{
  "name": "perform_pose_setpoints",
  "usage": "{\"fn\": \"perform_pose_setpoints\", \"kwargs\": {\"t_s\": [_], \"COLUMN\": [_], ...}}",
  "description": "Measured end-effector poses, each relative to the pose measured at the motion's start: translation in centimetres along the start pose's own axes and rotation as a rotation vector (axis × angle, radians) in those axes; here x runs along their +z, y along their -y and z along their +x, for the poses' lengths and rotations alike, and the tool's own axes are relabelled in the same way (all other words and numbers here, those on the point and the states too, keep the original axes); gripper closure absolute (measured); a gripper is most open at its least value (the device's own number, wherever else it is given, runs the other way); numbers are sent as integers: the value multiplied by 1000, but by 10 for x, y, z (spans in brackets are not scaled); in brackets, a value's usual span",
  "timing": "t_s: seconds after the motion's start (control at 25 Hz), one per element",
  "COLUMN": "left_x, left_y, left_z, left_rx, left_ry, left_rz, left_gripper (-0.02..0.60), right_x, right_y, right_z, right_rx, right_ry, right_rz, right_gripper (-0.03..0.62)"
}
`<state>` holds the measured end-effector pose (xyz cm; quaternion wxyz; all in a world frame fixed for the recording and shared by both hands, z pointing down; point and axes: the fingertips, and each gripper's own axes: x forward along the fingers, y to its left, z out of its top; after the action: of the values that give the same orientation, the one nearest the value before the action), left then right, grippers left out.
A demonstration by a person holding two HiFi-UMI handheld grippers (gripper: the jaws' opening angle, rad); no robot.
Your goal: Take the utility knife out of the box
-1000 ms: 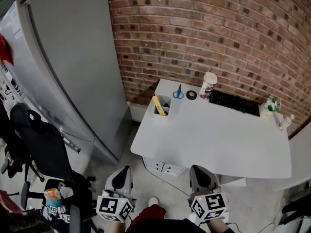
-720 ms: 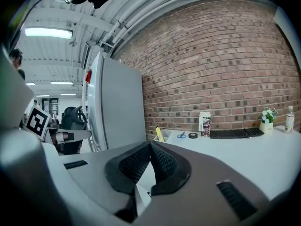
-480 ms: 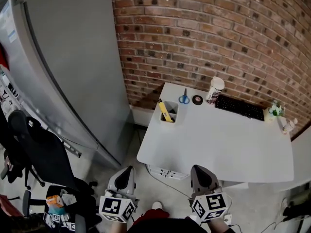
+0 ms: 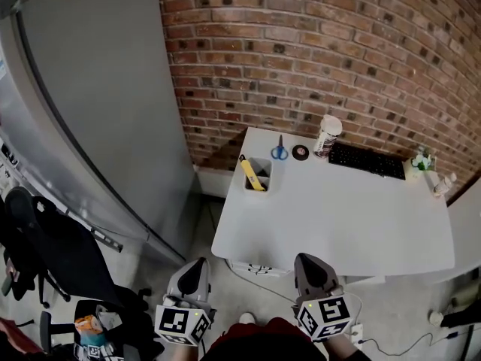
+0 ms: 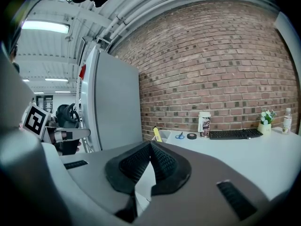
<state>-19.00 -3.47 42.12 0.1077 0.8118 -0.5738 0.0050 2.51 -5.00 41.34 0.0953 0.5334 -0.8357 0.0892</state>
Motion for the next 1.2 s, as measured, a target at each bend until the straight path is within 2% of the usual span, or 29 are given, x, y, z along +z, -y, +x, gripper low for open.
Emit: {"fn": "perform_pose_setpoints", "kwargs": {"t_s": [0.52,0.72,1.2], "left_x": [7,7,4], "left_y": [-14,-25,-17], "left_z": [27,51,121], "left_rx": [-46,-43,-112], "left_ry": [-24,-35,-75], "left_rz": [9,-9,-9], "left_gripper": [577,577,577], "right_x": [3,5,0], "right_y": [2,8,42], "right_z": [17,31,64], "right_rx": [-20,-21,-55], "right_ry": [-36,-44,-67], "right_rz": [-3,-2,35], "right_gripper": [586,586,586]}}
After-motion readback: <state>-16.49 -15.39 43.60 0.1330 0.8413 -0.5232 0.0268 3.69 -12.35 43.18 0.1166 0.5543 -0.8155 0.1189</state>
